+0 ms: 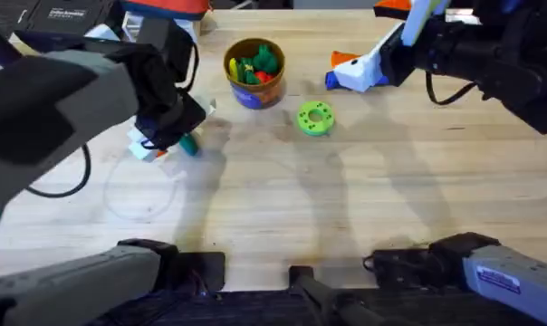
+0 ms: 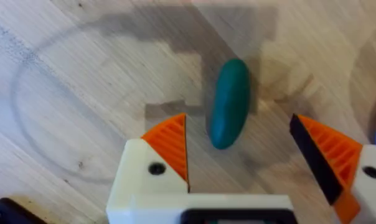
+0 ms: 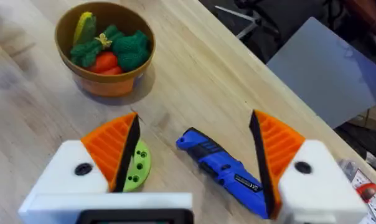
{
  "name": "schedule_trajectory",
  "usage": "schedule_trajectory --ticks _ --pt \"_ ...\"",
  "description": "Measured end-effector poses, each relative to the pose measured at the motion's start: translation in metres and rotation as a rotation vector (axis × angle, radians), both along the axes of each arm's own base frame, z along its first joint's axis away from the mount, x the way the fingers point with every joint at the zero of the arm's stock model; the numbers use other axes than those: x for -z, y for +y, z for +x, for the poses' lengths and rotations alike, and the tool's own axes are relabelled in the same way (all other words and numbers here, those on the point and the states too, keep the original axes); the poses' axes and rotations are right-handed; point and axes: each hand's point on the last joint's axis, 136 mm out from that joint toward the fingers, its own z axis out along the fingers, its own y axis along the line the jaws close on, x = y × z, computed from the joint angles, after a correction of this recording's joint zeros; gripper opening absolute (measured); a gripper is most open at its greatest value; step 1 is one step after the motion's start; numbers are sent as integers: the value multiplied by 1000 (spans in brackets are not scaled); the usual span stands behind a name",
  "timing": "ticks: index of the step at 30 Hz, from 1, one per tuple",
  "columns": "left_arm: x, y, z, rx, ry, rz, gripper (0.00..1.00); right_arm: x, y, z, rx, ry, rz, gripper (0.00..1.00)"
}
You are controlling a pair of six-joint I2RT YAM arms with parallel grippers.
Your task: Pick up the gripper from the table and insert it into the empty holder that is missing its gripper. Then pick up a screw, insert it into the mounting hole, and use the screwdriver to tighten it. Finally, clean up the table by picking up the vegetable and placing it into the bucket.
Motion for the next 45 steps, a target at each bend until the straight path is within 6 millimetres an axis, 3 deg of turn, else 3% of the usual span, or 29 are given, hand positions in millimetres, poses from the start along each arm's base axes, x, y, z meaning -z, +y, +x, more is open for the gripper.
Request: schedule_trajectory --ticks 6,13,22,26,31,40,45 --pt "19 6 2 -34 51 9 967 0 0 0 0 0 0 994" --pt "20 9 7 -47 38 7 867 0 0 0 0 0 0 994" --pt "36 7 9 -47 72 7 848 0 0 0 0 0 0 994" --pt "36 6 13 -48 60 -2 615 0 0 0 0 0 0 994" --pt "34 6 13 -51 57 0 43 0 0 0 0 0 0 993" --pt "29 5 11 -23 81 1 21 0 0 0 0 1 0 994" --pt "0 2 20 33 101 2 20 0 0 0 0 0 0 994"
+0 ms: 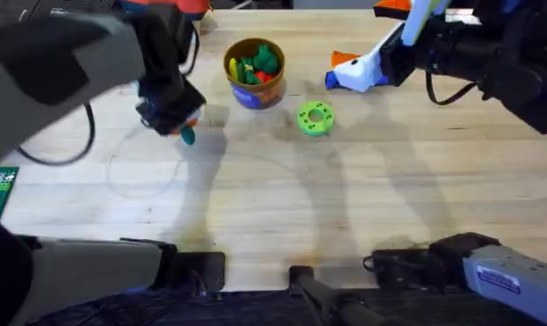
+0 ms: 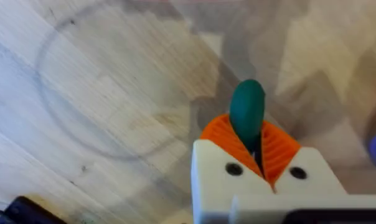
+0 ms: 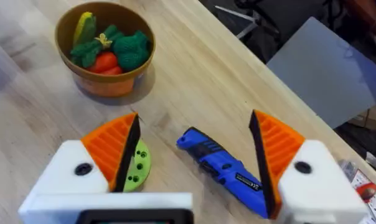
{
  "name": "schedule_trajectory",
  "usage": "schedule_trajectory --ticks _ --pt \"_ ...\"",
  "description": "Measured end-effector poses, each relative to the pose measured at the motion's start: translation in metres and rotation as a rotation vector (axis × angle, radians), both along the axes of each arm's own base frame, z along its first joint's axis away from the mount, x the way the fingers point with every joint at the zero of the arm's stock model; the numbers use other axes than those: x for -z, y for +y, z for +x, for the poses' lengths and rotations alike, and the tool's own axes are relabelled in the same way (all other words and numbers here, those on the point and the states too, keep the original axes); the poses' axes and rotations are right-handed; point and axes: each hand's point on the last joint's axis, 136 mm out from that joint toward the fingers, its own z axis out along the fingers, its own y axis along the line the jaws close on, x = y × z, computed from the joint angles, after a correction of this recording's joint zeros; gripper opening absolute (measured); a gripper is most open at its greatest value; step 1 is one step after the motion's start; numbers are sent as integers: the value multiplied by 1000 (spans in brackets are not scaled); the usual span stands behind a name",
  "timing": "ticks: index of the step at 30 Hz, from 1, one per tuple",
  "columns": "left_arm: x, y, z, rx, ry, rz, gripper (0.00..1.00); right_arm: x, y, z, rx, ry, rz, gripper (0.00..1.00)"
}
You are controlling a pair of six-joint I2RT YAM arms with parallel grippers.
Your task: Pick up the gripper from the table and insert it into the empty holder that is missing its gripper. Then pick up a screw, insert it into the mounting hole, and use the screwdriver to tighten it. Finally, clean up the table by picking up the vegetable and placing it into the bucket.
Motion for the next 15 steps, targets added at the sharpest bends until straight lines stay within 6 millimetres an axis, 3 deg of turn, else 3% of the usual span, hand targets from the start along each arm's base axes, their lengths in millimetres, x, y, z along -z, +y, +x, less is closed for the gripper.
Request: schedule_trajectory --ticks 8,15 --pt "-81 -12 49 81 -156 -38 20 0 0 0 0 0 0 994" --pt "-126 -62 97 325 -378 -194 20 0 0 0 0 0 0 994"
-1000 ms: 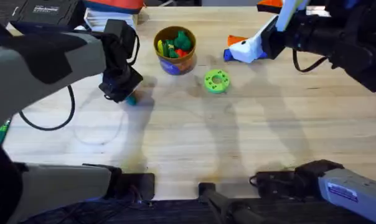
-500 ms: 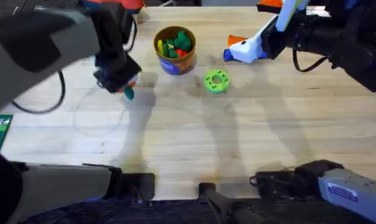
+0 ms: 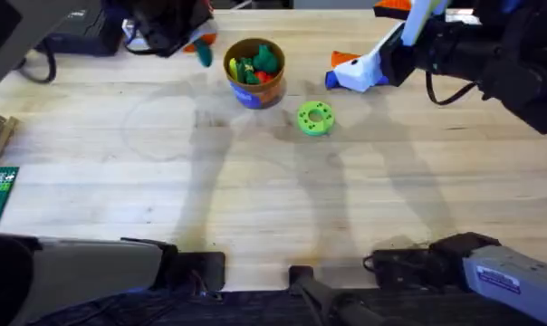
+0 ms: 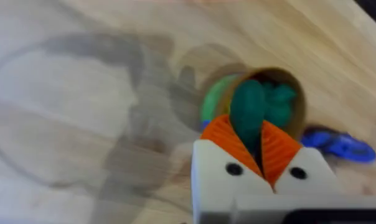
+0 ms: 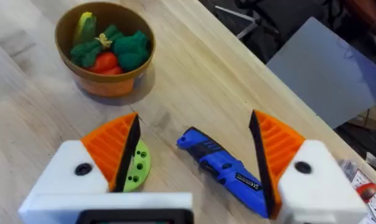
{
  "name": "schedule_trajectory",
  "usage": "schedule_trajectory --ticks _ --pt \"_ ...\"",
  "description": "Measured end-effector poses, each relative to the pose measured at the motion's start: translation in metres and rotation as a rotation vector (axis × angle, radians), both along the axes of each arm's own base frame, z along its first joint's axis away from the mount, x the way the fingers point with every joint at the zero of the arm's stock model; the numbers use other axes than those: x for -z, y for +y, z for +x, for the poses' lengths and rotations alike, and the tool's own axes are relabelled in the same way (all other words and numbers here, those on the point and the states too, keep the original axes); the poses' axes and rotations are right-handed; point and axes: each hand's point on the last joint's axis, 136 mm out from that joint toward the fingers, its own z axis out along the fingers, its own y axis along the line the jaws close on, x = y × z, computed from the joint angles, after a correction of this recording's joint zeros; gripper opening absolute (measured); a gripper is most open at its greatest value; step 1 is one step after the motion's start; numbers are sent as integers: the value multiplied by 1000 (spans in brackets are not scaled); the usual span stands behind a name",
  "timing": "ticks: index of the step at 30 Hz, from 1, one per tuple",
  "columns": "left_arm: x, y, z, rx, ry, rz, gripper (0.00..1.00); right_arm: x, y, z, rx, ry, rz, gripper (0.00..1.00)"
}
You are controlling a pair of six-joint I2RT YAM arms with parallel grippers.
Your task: Pick up the gripper from the table and insert it into the empty holder that is missing its gripper. Then pick up a screw, insert it into the mounting hole, and use the screwdriver to tighten it. Finally, clean up the table by picking up the vegetable and placing it into the bucket.
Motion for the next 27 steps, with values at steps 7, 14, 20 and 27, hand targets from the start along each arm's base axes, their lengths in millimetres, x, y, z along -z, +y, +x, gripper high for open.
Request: schedule_trajectory --ticks 7,14,20,27 --pt "-18 -61 9 311 -137 -1 20 0 0 0 0 0 0 994" --pt "-3 -79 21 384 -147 23 20 0 0 0 0 0 0 994" --pt "45 -86 25 373 -24 16 48 0 0 0 0 0 0 994" --pt "55 -86 29 348 -4 5 458 0 0 0 0 0 0 994"
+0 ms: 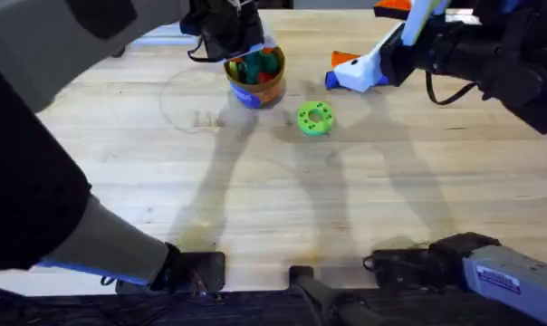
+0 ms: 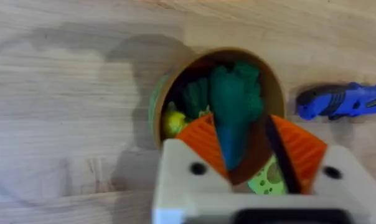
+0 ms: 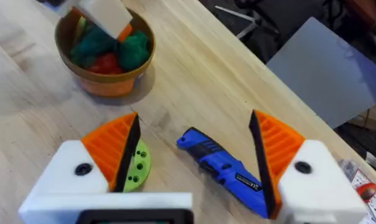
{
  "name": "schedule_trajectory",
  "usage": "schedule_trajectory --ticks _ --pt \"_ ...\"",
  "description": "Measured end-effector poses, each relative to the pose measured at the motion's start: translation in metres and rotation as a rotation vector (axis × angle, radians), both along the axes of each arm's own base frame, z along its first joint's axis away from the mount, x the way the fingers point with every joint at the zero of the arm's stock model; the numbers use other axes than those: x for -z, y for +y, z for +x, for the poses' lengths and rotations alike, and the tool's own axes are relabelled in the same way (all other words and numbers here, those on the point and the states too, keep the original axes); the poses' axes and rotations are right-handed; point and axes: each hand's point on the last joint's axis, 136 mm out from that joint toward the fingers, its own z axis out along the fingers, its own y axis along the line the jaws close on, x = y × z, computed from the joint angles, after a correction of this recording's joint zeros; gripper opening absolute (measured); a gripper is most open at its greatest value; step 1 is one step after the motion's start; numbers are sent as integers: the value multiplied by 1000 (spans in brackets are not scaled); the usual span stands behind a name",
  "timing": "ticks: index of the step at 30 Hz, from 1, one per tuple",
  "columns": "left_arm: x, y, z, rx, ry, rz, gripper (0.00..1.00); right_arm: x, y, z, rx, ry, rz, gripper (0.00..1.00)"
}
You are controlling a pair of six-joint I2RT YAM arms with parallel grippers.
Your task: Pick up the gripper from the table and insert it into the empty holder that is missing its gripper. Then pick up a screw, insert it into the mounting hole, and use the screwdriver to tighten it. Finally, clean up the table by picking up the vegetable and placing it into the bucket.
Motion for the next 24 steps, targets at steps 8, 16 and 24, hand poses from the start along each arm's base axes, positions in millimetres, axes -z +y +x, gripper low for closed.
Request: schedule_trajectory --ticks 8,16,24 --pt "-3 0 2 -9 -8 -9 985 0 0 0 3 4 6 994" --pt "-45 8 -22 78 -66 34 985 -12 -6 -11 77 98 99 993" --pt "-107 26 -84 227 -148 116 985 -41 -22 -46 146 234 132 993"
